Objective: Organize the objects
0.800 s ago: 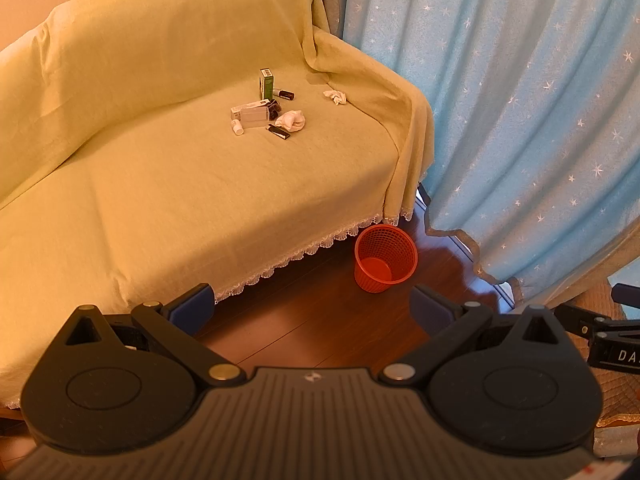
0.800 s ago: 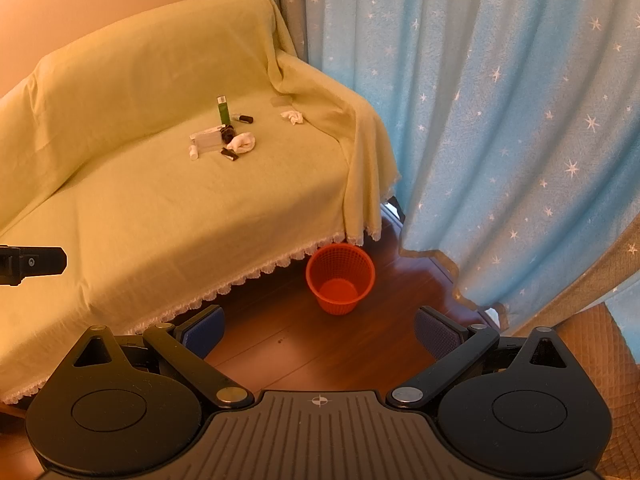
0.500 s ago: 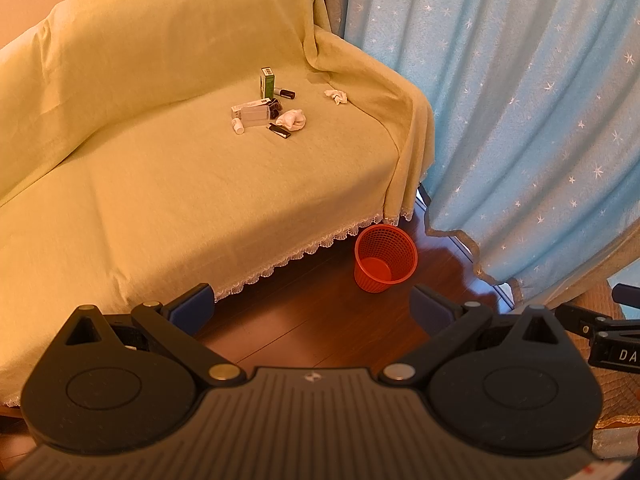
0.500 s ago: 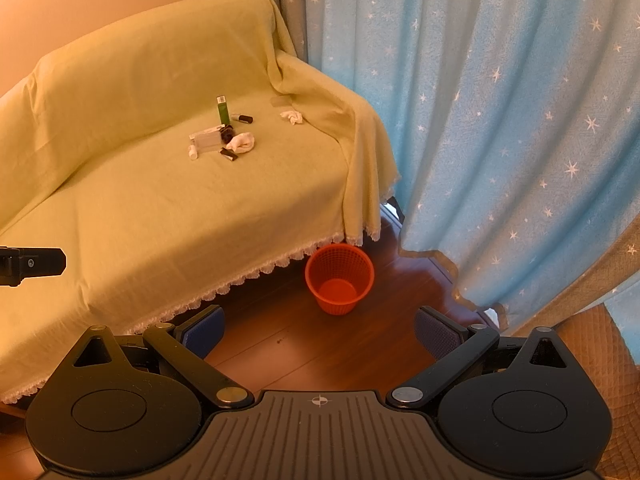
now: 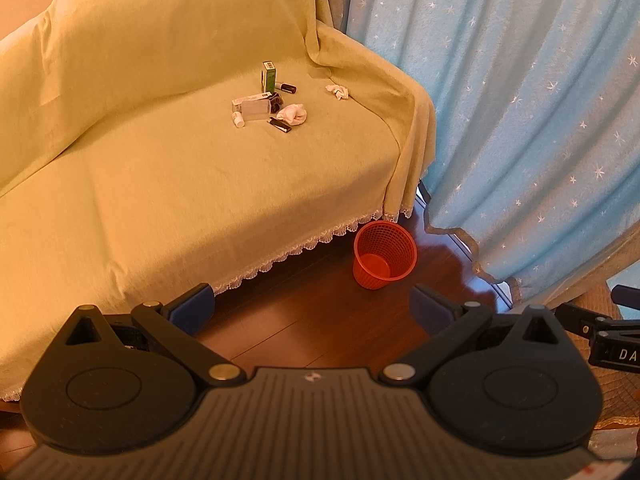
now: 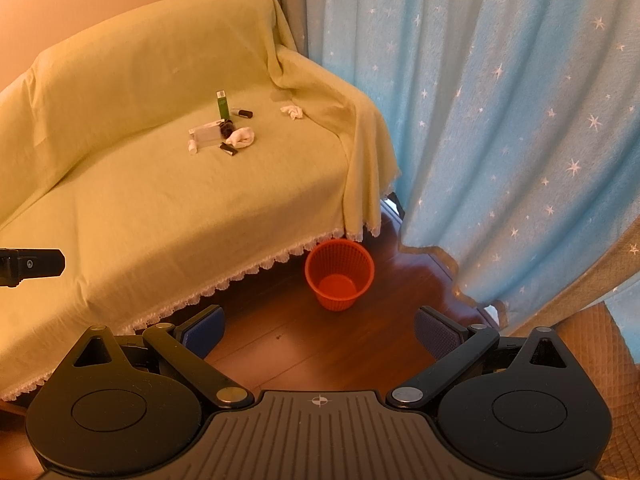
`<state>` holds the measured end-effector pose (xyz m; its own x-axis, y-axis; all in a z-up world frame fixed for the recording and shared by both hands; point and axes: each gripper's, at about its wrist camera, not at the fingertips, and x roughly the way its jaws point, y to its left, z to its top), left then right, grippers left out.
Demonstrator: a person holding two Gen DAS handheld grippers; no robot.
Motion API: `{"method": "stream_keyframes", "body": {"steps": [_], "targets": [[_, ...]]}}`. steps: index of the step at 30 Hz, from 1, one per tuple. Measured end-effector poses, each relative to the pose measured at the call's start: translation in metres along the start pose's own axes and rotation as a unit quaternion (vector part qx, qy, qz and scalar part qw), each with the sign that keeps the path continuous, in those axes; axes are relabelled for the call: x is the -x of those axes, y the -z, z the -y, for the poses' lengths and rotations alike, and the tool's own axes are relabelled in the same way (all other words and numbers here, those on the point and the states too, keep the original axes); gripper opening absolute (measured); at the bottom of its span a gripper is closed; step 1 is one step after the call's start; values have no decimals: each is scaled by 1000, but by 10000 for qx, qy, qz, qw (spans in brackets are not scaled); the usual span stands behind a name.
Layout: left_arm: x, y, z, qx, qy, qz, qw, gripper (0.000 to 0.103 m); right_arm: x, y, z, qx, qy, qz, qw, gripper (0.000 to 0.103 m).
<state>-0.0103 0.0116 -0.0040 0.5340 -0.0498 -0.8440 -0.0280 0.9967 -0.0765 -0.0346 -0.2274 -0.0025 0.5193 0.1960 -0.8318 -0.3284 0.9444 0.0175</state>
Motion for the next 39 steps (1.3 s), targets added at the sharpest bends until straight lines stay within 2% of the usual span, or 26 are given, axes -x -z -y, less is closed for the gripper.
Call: {"method": "stream_keyframes", "body": {"steps": [14,23,31,37,39], "targets": [[-12,-6,-32,-120,137,16,9998,102,-6,0,-15,-14,43,-33,10000,99],[-38,-17,-55,-52,271,-194,9994,102,-27,-4,-37,43,-18,-140,9999,99],[-93,-48,-40,-7,230,-302,9993,102,-90,-28,-8,347,-194,-267,9989,99],[-165,-79,-10,-1,81,-373,9993,102,-180,-47,32,862,-553,-421,9938,99],[-194,-85,-1,49,52,-389,9992,102,-215,-52,43,1089,-601,-475,9911,96]]}}
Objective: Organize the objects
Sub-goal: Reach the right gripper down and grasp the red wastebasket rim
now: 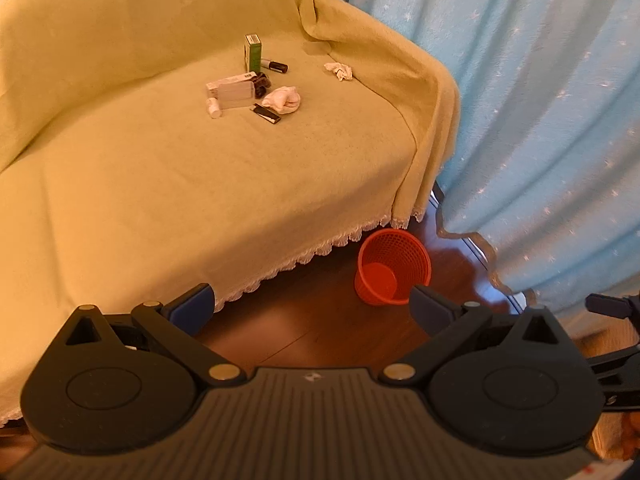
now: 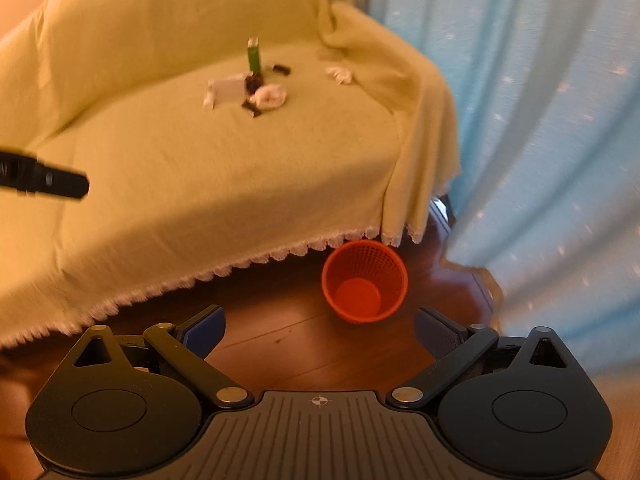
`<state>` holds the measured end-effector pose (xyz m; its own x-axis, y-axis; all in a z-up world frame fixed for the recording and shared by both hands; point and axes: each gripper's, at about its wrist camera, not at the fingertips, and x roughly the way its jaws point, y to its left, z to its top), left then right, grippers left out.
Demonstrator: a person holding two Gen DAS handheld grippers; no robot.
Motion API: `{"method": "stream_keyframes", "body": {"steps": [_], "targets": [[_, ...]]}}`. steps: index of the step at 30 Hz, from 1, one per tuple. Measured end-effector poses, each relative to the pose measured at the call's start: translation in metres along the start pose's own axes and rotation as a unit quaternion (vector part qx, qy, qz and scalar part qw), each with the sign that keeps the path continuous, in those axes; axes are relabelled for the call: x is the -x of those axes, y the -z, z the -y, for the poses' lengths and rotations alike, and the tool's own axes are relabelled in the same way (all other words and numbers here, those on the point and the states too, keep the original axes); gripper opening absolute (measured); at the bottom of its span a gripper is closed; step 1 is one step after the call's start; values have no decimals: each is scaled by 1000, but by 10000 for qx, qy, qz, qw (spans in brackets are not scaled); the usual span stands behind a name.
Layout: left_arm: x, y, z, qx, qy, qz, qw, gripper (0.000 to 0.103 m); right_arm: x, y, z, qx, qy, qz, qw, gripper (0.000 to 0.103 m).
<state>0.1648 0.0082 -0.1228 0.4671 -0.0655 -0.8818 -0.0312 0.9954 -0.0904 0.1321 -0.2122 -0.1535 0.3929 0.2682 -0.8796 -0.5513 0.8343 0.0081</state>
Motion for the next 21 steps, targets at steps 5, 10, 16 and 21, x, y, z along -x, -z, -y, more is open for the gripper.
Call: {"method": "stream_keyframes", "body": {"steps": [5,10,16,21], "targets": [[-86,-9,21,-287,-41,-49,9996,102,-94,-2,29,571,-133,-147,9982,87],[-191,5,28,-498,-9,-188,9986,102,-199,18,46,1116,-185,-208,9934,85],[-328,47,24,-731,177,-436,9962,102,-337,72,48,1838,-199,-424,9818,72],[-422,79,20,-795,305,-647,9943,100,-425,106,57,2072,-238,-608,9761,69]]}}
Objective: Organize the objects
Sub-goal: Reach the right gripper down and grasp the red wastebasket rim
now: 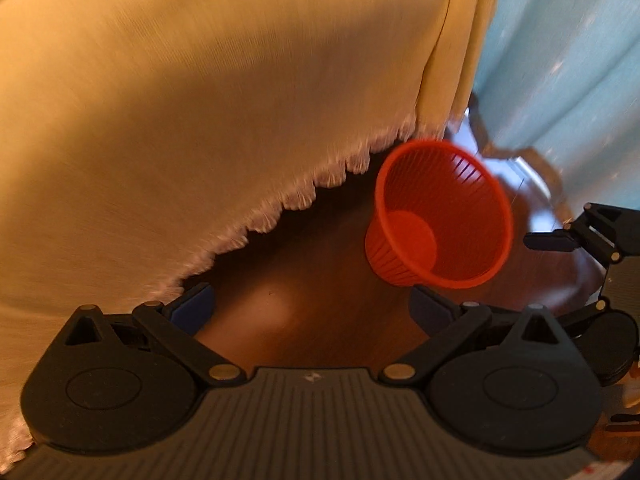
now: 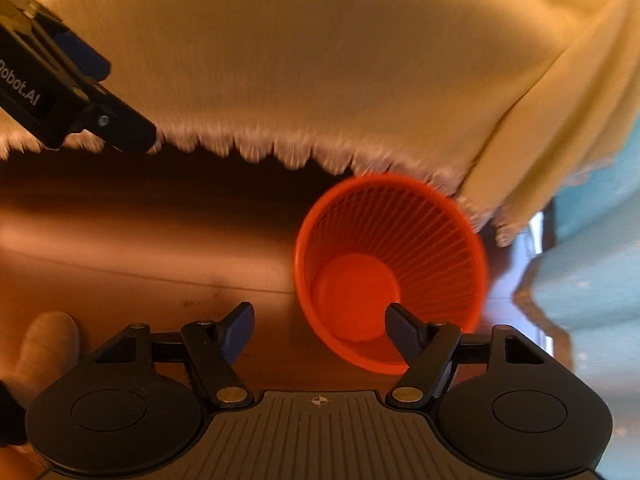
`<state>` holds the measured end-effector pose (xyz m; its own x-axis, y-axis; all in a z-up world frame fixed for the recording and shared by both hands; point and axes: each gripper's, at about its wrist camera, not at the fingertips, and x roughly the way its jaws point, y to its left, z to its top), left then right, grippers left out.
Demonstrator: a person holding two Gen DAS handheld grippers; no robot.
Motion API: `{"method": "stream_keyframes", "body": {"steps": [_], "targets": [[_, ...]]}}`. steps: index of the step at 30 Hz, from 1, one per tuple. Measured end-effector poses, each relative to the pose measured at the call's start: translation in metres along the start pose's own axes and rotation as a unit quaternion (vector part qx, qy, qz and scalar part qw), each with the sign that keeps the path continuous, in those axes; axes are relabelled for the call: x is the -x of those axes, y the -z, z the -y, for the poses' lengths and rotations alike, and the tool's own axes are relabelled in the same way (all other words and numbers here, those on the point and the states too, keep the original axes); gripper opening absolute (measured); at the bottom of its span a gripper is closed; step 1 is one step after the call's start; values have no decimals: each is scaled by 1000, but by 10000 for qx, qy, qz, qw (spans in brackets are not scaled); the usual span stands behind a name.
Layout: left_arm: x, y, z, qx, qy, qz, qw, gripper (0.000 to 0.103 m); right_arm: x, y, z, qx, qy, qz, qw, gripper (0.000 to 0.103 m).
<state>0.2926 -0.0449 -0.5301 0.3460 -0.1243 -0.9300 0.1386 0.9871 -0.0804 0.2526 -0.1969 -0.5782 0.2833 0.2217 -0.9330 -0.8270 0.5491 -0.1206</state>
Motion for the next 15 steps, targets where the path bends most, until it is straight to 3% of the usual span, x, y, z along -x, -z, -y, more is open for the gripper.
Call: {"method": "stream_keyframes", "body": {"steps": [7,15], "targets": [[-74,16,-7,-107,17,-29,9999,100,-86,21,12,307,-58,-227,9993,53],[-96,25,-13,11,33,52,10000,100,-132,22,14,842,-71,-324,9959,34]]}}
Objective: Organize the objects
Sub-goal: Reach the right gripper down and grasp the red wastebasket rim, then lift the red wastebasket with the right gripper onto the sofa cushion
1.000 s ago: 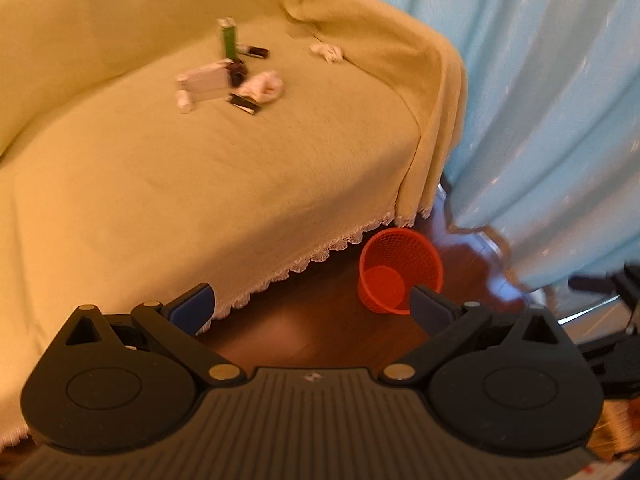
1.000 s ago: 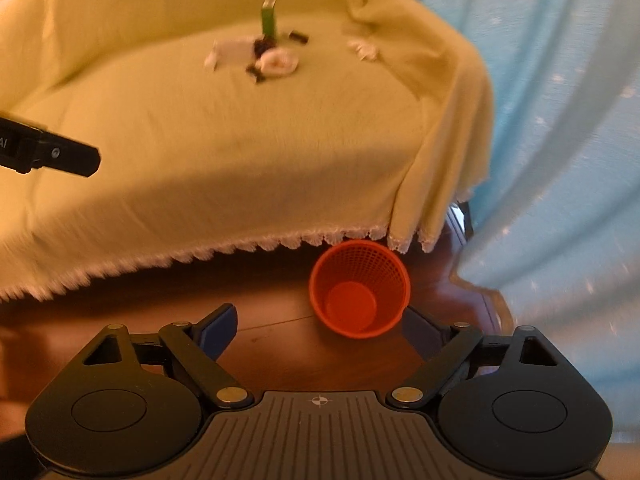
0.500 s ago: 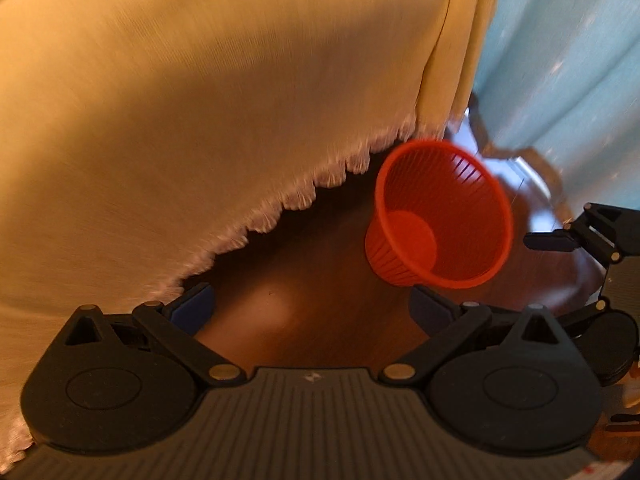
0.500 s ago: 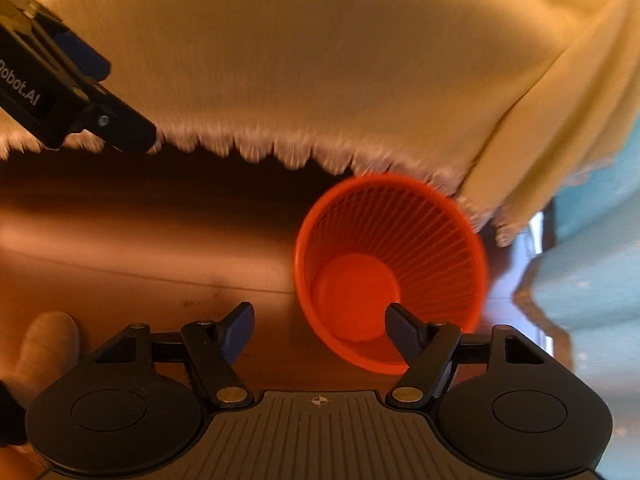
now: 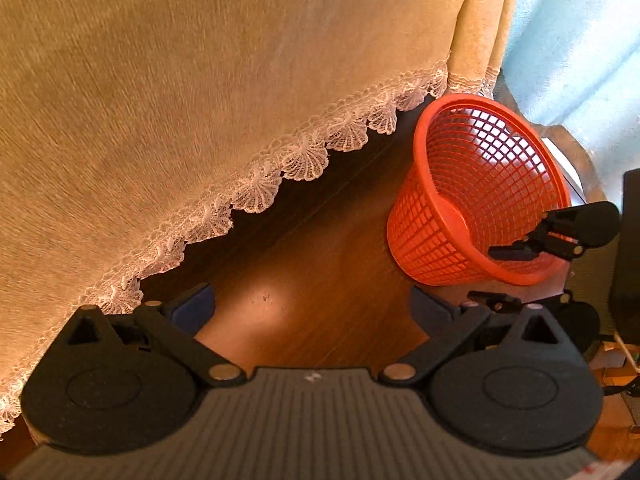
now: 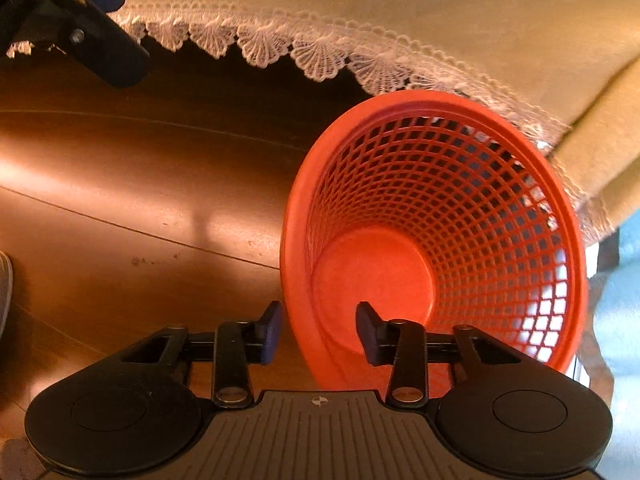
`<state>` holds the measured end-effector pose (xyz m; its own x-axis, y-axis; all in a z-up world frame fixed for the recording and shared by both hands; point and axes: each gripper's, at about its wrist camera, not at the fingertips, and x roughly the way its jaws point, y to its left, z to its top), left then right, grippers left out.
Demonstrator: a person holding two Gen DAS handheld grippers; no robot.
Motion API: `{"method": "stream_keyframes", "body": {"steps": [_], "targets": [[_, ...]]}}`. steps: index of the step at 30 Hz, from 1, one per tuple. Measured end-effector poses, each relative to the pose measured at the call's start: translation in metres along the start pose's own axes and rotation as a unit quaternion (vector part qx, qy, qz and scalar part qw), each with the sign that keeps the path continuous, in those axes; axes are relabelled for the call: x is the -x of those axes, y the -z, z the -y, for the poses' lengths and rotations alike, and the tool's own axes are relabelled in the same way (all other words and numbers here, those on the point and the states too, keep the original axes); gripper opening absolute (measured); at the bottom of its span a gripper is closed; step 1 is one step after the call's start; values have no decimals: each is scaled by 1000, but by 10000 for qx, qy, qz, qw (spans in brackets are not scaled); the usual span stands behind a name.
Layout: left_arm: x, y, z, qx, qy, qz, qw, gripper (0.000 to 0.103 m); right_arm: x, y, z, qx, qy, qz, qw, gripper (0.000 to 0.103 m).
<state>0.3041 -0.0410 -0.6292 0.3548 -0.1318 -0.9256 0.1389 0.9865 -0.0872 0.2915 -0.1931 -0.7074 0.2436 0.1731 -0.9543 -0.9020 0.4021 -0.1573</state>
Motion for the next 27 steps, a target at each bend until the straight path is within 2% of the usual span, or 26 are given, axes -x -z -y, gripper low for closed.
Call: {"method": "stream_keyframes", "body": {"steps": [5,7,12,15,20,27], "targets": [[-4,-3,-4,97,9,26,9999,101,-18,-8,4,290,39,-61,9996,25],[-3,-2,-6,125,-1,54,9999,101,-22,-10,2,439,56,-135,9989,18],[5,-3,-10,219,-28,42,9997,101,-14,-16,-11,1011,234,-259,9943,6],[20,-4,-11,267,-1,-23,9996,101,1,-22,-14,1143,255,-421,9922,6],[70,-11,-12,372,93,-130,9992,100,54,-44,-19,1523,470,-537,9857,6],[177,-42,-26,530,156,-25,9985,101,185,-91,-24,1828,917,-333,9783,6]]}}
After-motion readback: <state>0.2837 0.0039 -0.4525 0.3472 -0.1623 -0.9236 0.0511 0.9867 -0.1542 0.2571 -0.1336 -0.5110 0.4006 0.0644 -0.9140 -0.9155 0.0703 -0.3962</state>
